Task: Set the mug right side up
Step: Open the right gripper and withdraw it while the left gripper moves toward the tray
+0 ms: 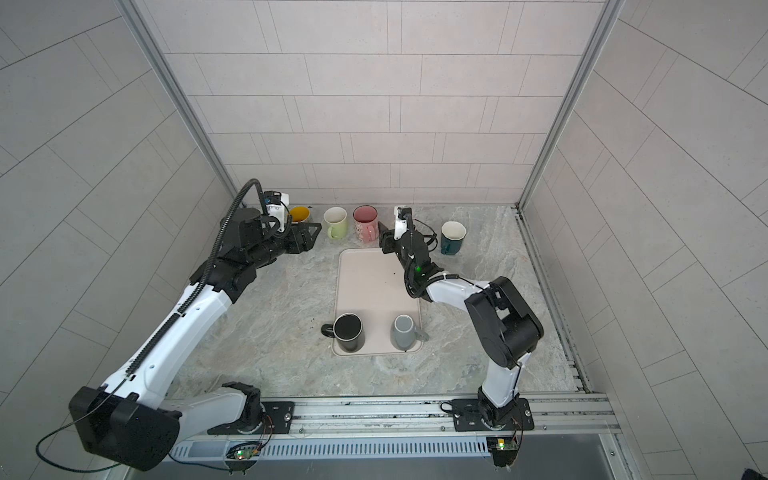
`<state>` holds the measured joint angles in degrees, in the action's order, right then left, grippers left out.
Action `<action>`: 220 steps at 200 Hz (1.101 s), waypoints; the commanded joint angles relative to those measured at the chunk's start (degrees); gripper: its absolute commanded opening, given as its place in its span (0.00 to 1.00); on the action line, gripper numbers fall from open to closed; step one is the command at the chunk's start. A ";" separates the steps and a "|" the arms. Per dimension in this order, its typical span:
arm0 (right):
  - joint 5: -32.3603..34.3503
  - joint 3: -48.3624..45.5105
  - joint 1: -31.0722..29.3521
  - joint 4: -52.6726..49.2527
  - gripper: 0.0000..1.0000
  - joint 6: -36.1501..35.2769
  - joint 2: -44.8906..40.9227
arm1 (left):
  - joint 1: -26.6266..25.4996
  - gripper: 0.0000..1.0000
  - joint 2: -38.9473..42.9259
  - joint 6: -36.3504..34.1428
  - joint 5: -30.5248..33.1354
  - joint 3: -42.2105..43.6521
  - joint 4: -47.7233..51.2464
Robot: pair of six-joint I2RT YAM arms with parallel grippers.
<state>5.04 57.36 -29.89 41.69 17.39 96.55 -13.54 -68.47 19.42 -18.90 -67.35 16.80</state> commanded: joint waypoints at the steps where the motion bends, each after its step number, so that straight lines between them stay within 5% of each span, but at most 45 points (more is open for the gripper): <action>1: -0.47 -1.65 -0.11 -12.77 0.63 2.74 -6.72 | 1.00 0.75 -0.02 4.24 2.00 -2.78 14.65; 42: -1.21 -2.27 -0.14 -30.42 0.63 4.20 -16.82 | 3.53 0.74 -0.98 11.93 -8.44 0.39 24.51; 112: -0.58 -4.08 -0.14 -43.95 0.64 3.80 -28.87 | 7.29 0.73 3.33 34.98 -29.21 15.93 12.56; 147: -1.12 -6.01 -0.09 -45.07 0.64 4.32 -31.81 | 7.23 0.73 6.91 47.64 -30.55 21.92 8.40; 220: -0.69 -9.15 -0.11 -45.39 0.63 4.21 -34.33 | 6.96 0.73 5.65 50.92 -25.64 20.72 25.16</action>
<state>3.95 48.82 -29.89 -3.09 21.26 63.64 -6.50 -61.76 67.35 -45.89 -45.67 35.90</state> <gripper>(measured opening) 0.634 0.730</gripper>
